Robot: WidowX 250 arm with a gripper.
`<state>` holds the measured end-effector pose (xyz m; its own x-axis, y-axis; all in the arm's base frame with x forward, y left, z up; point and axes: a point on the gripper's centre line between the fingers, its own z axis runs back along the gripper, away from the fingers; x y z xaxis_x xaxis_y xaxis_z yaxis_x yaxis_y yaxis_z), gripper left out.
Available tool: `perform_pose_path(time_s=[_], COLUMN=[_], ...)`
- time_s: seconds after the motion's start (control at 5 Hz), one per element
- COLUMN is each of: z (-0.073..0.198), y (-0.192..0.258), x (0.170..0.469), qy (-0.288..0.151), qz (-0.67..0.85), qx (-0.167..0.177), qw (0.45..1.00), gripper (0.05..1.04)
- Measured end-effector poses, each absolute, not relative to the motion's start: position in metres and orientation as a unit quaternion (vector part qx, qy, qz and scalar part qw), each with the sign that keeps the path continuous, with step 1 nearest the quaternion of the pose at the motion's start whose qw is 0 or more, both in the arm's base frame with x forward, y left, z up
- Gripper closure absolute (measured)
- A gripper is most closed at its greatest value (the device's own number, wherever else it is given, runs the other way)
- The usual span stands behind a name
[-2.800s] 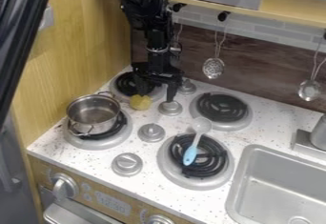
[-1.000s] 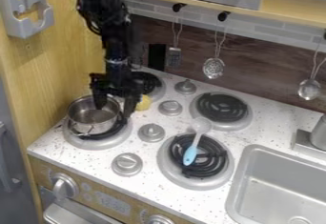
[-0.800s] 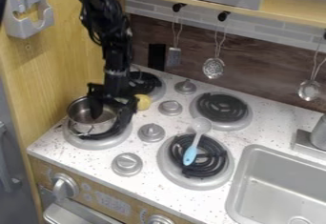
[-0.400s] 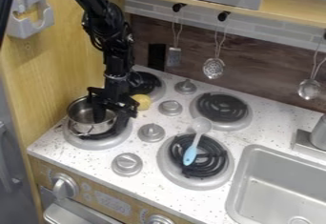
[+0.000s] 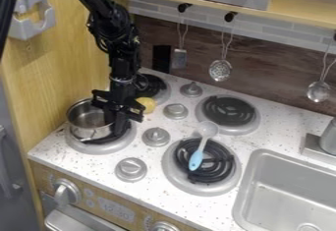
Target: Moved the pot to the top right burner
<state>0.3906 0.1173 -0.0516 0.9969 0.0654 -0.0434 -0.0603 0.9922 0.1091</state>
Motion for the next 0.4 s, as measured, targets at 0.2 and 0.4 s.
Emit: perform_pose_path(time_s=[0.2, 0.4], z=[-0.051, -0.033], y=[0.104, 0.068], x=[0.391, 0.395], qy=[0.005, -0.036], qz=[-0.004, -0.060], qx=[0.053, 0.041], qw=[0.999, 0.997], gripper=[1.006, 1.016])
